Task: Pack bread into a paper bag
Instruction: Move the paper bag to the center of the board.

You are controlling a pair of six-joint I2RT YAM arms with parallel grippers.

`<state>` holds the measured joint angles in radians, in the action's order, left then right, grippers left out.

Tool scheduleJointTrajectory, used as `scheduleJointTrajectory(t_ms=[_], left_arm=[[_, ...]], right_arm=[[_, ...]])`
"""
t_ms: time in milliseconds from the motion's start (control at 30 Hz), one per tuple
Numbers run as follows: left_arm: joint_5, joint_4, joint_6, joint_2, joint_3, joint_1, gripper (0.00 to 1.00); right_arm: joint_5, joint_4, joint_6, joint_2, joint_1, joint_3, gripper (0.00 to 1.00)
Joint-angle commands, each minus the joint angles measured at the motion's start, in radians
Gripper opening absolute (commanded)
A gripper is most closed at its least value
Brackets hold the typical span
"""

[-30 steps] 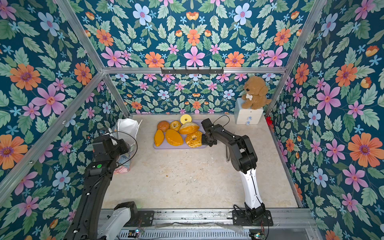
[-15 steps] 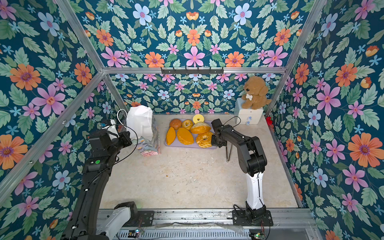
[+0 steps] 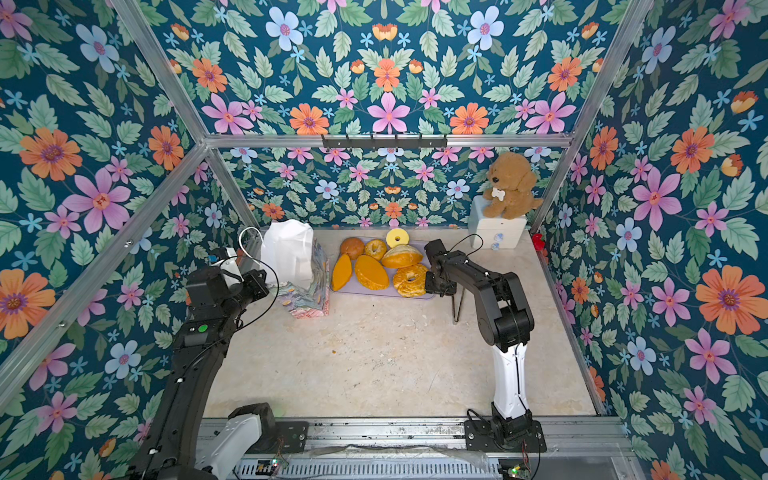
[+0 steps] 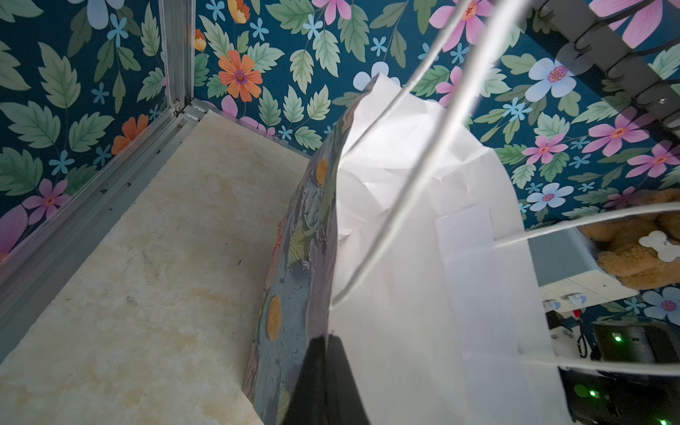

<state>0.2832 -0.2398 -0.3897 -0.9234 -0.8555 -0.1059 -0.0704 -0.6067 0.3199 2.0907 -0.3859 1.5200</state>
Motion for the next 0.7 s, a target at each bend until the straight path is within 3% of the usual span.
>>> scheduleJointTrajectory(t_ms=[0,233,667], left_arm=[[-0.019,-0.001,0.020,0.003,-0.017,-0.001,0.00],[-0.072,-0.097,0.080,0.015,-0.088,-0.001,0.00],[-0.007,-0.005,-0.009,0.031,0.026,-0.001,0.00]], right_arm=[[0.006,0.003,-0.007,-0.009,-0.001,0.000,0.56],[0.027,0.000,-0.008,-0.040,-0.002,-0.006,0.63],[-0.020,-0.112,-0.028,-0.157,-0.002,-0.017,0.71]])
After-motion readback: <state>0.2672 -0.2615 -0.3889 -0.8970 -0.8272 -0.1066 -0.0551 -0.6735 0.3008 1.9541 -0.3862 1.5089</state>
